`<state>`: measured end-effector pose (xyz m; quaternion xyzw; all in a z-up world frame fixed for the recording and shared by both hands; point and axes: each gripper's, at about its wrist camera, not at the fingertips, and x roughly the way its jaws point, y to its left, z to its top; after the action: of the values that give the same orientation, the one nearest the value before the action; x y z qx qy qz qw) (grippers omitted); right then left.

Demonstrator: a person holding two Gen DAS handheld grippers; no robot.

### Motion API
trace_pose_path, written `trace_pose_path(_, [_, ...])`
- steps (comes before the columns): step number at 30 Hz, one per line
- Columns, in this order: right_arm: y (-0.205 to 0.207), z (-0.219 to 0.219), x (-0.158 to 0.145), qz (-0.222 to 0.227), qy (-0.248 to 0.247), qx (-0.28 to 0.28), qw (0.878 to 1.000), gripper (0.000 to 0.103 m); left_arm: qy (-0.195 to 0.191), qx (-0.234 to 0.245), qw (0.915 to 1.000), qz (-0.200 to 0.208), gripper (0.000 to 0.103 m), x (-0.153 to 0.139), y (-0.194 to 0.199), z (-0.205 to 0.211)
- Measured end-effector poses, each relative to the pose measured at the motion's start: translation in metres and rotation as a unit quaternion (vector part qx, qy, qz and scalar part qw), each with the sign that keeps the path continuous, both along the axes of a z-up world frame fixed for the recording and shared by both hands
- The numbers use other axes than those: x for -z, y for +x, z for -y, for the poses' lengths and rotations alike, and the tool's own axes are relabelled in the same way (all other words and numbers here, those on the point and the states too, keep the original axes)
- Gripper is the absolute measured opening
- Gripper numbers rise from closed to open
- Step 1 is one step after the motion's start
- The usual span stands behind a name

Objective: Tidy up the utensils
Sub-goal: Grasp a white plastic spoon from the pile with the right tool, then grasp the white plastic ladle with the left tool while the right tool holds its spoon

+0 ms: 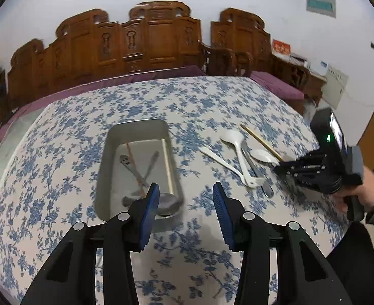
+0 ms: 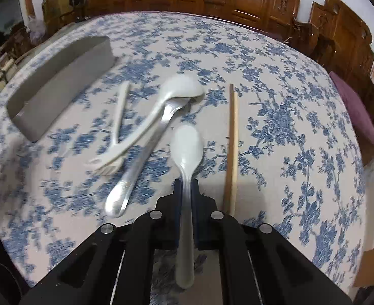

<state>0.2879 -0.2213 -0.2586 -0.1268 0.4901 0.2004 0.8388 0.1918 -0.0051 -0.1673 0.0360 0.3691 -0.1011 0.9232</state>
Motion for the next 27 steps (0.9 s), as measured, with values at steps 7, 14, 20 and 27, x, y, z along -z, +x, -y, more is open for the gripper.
trace_pose_path(7, [-0.025,0.014,-0.036,0.022,0.029,0.016,0.999,0.008,-0.013,0.022,0.9995,-0.017,0.042,-0.001,0.004,0.032])
trace_pose_path(14, [-0.047,0.028,-0.061,0.034,0.073,0.029,0.996,0.008,-0.016,0.034,0.9988,-0.031,0.042,-0.001,0.015,0.052])
trace_pose_path(20, [-0.049,0.039,-0.068,0.04,0.088,0.04,0.995,0.009,-0.001,0.045,0.998,-0.045,0.042,0.007,0.034,0.074])
trace_pose_path(27, [-0.042,0.057,-0.076,0.049,0.097,0.054,0.993,0.009,0.003,0.064,0.9954,-0.071,0.042,0.024,0.066,0.102])
